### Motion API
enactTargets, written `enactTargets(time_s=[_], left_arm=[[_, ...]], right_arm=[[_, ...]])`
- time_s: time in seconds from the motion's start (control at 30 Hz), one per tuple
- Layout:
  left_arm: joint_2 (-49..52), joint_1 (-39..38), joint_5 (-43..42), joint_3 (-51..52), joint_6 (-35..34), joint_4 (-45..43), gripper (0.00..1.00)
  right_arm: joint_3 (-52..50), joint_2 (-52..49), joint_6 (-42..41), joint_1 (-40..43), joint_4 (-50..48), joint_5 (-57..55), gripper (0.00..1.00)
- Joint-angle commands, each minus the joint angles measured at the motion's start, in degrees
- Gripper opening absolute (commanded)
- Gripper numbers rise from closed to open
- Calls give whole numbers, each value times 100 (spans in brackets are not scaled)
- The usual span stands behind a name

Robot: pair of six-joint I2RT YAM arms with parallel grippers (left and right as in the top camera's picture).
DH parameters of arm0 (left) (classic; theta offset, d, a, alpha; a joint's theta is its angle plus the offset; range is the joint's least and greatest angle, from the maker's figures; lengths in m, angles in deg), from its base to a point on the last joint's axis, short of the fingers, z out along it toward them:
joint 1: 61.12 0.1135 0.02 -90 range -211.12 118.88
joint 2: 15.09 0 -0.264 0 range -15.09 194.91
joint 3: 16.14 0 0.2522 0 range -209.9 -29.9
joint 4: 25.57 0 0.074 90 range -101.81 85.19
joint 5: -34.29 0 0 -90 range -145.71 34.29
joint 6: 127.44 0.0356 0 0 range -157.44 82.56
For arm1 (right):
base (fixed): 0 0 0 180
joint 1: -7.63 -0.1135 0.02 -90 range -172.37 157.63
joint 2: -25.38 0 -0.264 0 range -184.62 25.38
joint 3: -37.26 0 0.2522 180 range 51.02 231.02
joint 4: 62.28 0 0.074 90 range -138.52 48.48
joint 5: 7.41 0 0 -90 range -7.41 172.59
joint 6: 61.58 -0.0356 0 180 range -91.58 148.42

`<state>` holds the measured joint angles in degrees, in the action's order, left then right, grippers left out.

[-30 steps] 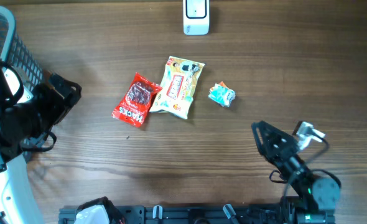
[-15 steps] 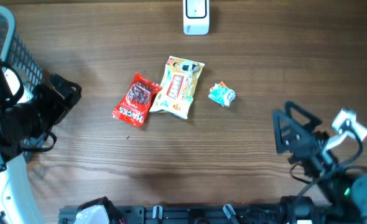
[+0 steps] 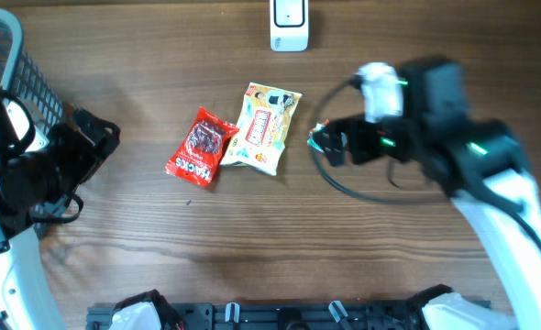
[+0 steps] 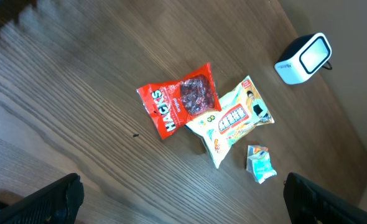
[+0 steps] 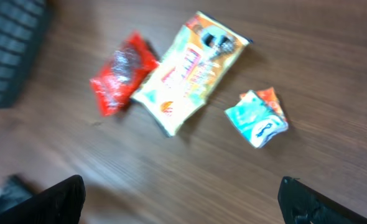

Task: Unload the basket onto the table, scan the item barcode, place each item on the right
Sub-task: 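Move the right gripper forward over the green tissue packet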

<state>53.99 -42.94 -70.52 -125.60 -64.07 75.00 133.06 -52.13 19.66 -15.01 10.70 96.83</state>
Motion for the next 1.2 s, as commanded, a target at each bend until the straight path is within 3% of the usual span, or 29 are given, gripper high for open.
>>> enactTargets(time_s=[0.0, 0.27, 0.47, 0.6, 0.8, 0.93, 0.97, 1.0, 1.03, 1.07, 1.17], left_arm=[[4, 37, 35, -15, 92, -15, 100], [4, 37, 35, -15, 92, -15, 100], [4, 37, 35, -15, 92, -15, 100], [4, 37, 35, -15, 92, -15, 100], [4, 37, 35, -15, 92, -15, 100], [4, 37, 35, -15, 92, -15, 100], [4, 37, 35, -15, 92, -15, 100], [4, 37, 35, -15, 92, -15, 100], [4, 37, 35, -15, 92, -15, 100], [4, 37, 35, -15, 92, -15, 100], [4, 37, 35, -15, 92, -15, 100]], right_arm=[[76, -787, -243, -131, -369, -881, 100], [76, -2387, -645, -72, -568, -730, 100], [76, -3126, -369, -55, -557, -682, 100], [90, -3060, 131, -52, -361, -542, 100], [723, -2402, -229, -55, 411, -1355, 100], [785, -1982, -289, -55, 337, -581, 100], [782, -1985, -286, -57, 319, -452, 92], [721, -2002, -323, -55, 232, -426, 45], [673, -2002, -407, -55, 184, -431, 20], [601, -2004, -621, -55, 105, -487, 4], [343, -2011, -2044, -55, -107, -1523, 4]])
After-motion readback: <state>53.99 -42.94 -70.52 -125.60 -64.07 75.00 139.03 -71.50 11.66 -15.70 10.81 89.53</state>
